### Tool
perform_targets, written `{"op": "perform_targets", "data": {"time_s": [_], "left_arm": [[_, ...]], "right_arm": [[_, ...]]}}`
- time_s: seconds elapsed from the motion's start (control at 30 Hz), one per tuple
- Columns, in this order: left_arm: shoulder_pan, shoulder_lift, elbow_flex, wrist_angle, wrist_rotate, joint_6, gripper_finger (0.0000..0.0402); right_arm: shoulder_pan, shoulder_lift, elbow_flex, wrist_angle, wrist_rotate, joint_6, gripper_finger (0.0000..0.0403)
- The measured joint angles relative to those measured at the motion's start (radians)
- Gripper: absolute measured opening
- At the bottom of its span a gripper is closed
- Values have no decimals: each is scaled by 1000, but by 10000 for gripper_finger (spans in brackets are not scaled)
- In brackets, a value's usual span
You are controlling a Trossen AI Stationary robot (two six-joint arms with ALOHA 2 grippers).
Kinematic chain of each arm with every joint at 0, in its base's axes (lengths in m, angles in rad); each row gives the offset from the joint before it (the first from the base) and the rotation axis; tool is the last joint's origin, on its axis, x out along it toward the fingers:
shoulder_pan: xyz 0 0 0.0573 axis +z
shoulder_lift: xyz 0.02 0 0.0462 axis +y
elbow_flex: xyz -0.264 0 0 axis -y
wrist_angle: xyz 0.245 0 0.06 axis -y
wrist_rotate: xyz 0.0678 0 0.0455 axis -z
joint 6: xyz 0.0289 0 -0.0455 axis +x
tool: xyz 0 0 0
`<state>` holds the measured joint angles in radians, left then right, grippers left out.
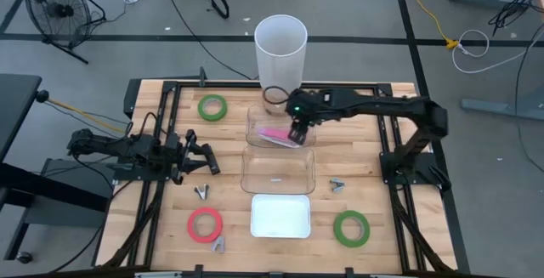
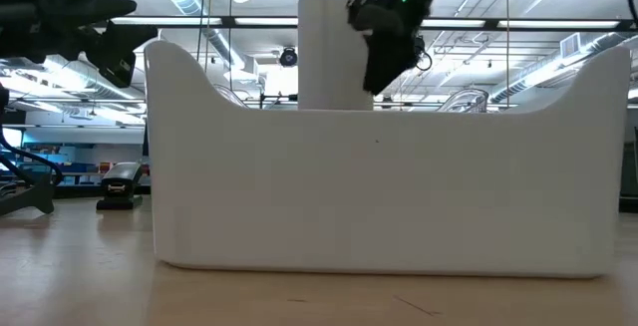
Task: Pick and place Stapler, Stapler remover, tape
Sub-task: Put the light blue staple remover into the white bin
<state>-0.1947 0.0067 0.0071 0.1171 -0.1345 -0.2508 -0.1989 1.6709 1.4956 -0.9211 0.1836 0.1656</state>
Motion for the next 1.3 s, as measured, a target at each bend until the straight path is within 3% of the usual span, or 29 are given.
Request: {"op": "perform_targets", "data": {"time_s": [0.23,0.53,0.8,1.07,1.3], "left_arm": [[0,0,0,-28,0,0,177],[0,0,0,-37,0,-26,177],[0,0,0,-41,0,-27,177],[0,0,0,-41,-4,-33,177],[0,0,0,-40,-24,-34,177]], "right_arm": [[-25,-113,0,-293,239,170,171],[-194,-164,-14,-353,256,366,171],[-373,-163,-221,-143,215,271,180],[-567,-162,-403,131,170,164,254],[-627,-160,-566,328,125,192,306]]}}
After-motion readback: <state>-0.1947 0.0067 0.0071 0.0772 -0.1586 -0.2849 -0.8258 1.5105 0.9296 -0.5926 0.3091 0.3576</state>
